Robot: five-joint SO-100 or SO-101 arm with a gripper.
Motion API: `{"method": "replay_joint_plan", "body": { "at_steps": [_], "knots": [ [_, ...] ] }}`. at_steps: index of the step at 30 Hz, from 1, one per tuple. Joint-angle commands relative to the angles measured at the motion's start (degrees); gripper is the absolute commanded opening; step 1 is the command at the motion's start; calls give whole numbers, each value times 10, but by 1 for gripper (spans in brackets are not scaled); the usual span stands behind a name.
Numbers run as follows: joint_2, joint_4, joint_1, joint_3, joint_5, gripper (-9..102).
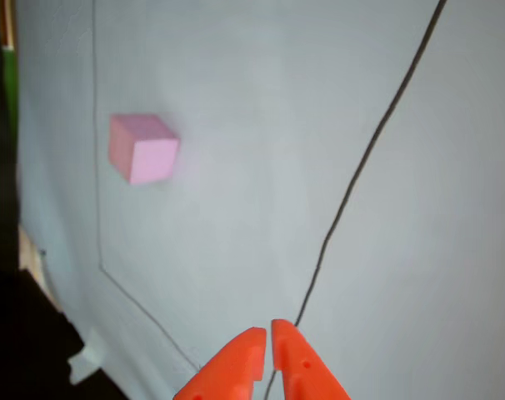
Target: Grasp the colored block, Place it on the black dot, and then return the arm to the default position.
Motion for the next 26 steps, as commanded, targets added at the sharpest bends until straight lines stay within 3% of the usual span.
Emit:
{"method": "replay_joint_plan", "body": {
  "at_steps": [1,19,26],
  "knots": [
    [-3,-16,25,8,-25,0],
    [-3,-154,35,120,-53,0],
    [-3,-124,11,120,-28,0]
  ]
}}
